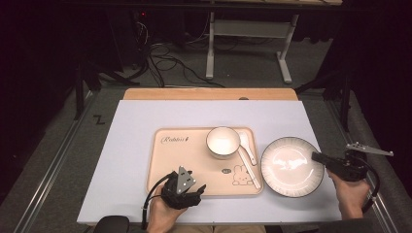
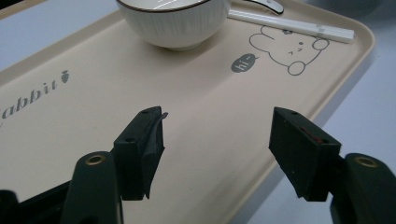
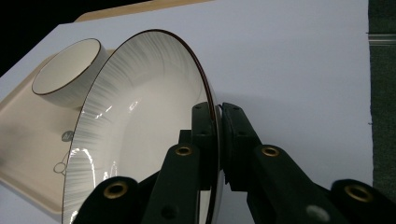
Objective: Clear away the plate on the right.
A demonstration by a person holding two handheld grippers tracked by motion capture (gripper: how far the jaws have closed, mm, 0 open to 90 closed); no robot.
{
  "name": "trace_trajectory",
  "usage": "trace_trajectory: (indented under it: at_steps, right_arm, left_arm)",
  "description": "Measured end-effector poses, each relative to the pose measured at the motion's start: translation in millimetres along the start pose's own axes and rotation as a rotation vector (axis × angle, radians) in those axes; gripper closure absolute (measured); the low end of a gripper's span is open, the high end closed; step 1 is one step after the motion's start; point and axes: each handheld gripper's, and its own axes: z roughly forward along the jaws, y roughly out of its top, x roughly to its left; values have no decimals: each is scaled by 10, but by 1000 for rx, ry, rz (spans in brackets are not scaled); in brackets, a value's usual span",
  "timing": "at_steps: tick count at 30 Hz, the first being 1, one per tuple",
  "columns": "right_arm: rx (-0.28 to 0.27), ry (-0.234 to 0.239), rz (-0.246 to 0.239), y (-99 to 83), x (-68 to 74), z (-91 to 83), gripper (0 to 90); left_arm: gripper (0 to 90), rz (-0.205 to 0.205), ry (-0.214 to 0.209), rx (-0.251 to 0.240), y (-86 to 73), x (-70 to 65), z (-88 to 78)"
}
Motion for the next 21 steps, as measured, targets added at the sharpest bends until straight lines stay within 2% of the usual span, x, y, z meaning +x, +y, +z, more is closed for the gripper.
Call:
trace_trajectory:
  at_steps: [11,19,21]
  right_arm:
    - [-3,45,-36,49,167,12,859]
    - [15,87,-55,60,291,83,858]
    - [18,98,-53,62,320,94,859]
  left_arm:
    - [359,-34,-30,4,38,-26,23]
    - [359,-41,-67,5,80,-119,56]
    - [359,-55,-78,8,89,-134,74]
